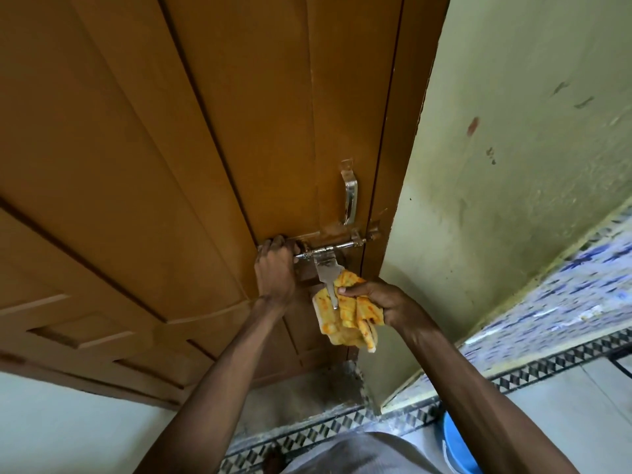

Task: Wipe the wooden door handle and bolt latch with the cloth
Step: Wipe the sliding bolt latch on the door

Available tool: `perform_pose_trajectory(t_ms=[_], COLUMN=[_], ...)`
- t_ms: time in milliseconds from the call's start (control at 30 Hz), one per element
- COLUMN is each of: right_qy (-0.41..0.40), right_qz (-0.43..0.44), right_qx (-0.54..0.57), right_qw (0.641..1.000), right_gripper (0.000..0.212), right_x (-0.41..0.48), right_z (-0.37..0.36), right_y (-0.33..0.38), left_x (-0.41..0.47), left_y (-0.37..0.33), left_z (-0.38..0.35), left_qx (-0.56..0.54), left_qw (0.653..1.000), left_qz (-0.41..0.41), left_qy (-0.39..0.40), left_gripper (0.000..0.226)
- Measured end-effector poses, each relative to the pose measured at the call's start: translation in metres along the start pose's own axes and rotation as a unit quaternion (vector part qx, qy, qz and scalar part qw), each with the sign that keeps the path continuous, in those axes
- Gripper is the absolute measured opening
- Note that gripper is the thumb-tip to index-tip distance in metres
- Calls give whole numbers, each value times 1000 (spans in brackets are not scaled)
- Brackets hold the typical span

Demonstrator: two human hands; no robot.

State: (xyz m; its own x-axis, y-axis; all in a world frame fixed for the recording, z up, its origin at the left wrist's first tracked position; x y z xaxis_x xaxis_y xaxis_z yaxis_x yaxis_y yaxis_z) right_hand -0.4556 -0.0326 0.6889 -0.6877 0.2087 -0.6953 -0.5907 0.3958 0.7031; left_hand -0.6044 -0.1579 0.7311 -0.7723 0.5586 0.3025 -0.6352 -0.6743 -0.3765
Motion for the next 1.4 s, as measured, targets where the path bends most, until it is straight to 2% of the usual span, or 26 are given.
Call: perform_pose_trajectory(t_ms=[100, 200, 300, 367, 400, 467, 533, 600, 700, 767, 833, 967, 1100, 1233, 1300, 1400], right_qy=[-40, -131, -188, -200, -193, -202, -249, -278, -269, -271, -307, -422, -397, -348, -371, -415], right_qz=[38, 96, 120, 100, 96, 113, 141, 149, 155, 164, 198, 305, 360, 392, 370, 339], right_qx=[23, -15, -89, -159, -186, -237, -274, -271, -217, -237, -253, -313, -412, -526, -519, -469], right_qw=[998, 987, 971, 962, 959, 943, 918, 910, 926, 918, 896, 794, 737, 670, 675, 702], right_gripper=[31, 14, 34, 50, 52, 50, 44, 40, 46, 41, 30, 24, 49, 58, 59, 53], right_x=[-8, -17, -19, -18, -20, -21, -22, -21, -12, -12, -17, -28, -10, 5, 6, 6], right_z=[-9, -13, -13, -10, -9, -3, 6, 16, 24, 18, 5, -28, -52, -55, -35, -13], right_y=[-5, -7, -4, -3, -2, -1, -1, 4, 22, 40, 55, 63, 60, 51, 45, 37], left_x=[0, 0, 1, 0, 0, 0, 0, 1, 0, -1, -2, -2, 0, 0, 0, -1], left_y=[0, -1, -1, -1, -1, -1, -2, -3, -2, -1, -2, -2, 1, 1, 0, 0], left_z=[0, 0, -1, -1, -1, 0, 1, 1, 1, 0, -1, 1, 0, 4, 7, 7], left_qx=[5, 12, 3, -1, -2, -4, -1, 0, 10, 17, 19, 5, 9, -6, -24, -50], left_qw=[1000, 1000, 1000, 1000, 1000, 1000, 1000, 1000, 1000, 1000, 1000, 1000, 999, 999, 998, 997], left_qz=[8, 10, 21, 24, 22, 18, 19, 20, 17, 14, 16, 27, 47, 52, 47, 57], left_qy=[-2, 1, 15, 17, 17, 17, 14, 7, -5, -12, -19, -9, 1, -10, -13, -16], left_gripper=[20, 20, 18, 17, 17, 17, 18, 18, 19, 23, 27, 21, 16, 14, 13, 12])
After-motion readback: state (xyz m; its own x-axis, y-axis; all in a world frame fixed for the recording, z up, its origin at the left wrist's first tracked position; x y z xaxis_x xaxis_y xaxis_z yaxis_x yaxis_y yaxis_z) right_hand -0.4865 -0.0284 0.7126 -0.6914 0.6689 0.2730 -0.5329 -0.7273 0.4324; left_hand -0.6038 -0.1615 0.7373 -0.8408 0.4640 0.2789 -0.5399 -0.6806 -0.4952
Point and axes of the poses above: each hand's wrist, its own x-axis towards the middle knuckle, its own z-axis out of the back of the hand, y = z × x, the point moved 3 cm from there along x, towards the middle knuckle, and after that the axes turned 7 degrees about -x, right-handed, at the moved point
